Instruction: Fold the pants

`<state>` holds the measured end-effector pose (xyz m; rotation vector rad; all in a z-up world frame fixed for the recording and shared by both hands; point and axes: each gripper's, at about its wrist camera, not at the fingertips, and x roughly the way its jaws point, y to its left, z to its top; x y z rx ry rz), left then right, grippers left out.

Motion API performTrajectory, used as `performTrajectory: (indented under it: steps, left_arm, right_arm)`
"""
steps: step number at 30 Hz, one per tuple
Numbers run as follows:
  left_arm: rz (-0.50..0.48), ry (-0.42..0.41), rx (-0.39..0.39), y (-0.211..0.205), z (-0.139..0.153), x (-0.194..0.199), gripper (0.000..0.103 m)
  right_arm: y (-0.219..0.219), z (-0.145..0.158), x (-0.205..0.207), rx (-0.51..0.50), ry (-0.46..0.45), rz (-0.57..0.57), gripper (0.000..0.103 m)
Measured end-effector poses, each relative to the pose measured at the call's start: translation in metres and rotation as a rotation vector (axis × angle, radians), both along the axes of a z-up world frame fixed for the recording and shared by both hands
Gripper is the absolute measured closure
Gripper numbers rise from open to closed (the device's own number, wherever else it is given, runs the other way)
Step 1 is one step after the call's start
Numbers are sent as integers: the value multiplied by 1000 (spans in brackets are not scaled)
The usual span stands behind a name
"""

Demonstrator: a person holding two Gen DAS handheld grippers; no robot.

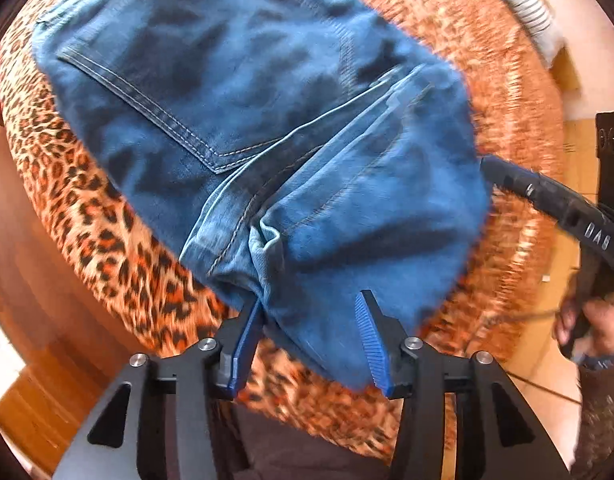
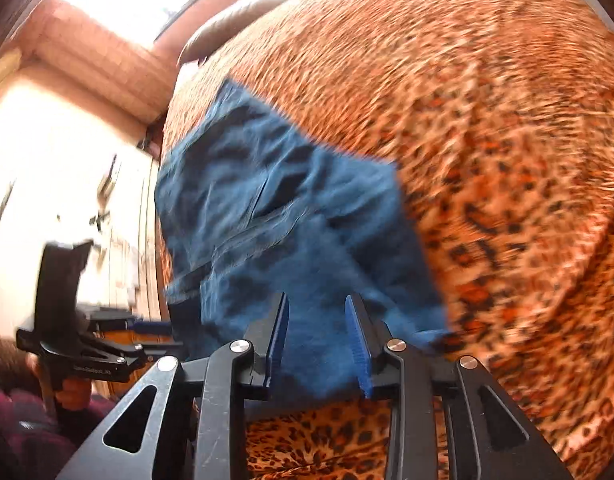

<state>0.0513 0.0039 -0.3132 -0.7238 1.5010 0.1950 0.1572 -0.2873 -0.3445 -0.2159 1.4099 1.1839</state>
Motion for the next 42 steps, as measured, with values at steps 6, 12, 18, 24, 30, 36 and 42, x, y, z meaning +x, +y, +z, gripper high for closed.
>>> performTrajectory:
  steps: [6,12,18,24,30,36,42]
  left_arm:
    - [10,0,-54,19,7,-7,71]
    - [177,-84,-66,101,36,-30,55]
    - [499,-128,-242,209,21,-37,43]
    - [618,-144,-326,264,2,-29,38]
    - [662,-130,-417,293,-28,-23,36]
    - [692,-107,-472,313,-48,-4,36]
    - [679,-92,-413,323,-50,11,57]
  right_arm:
    - [13,-26,1,-124,11,-28,64]
    - [38,16,32,-15,2,-111,34]
    - [129,27,37,2,20,-111,32]
    - [226,30,30,-50,14,-15,29]
    - [318,8,34,-135,-29,98,27]
    - [388,-28,33,-217,-33,229,27]
    - [421,-31,13,-201,-96,383,75]
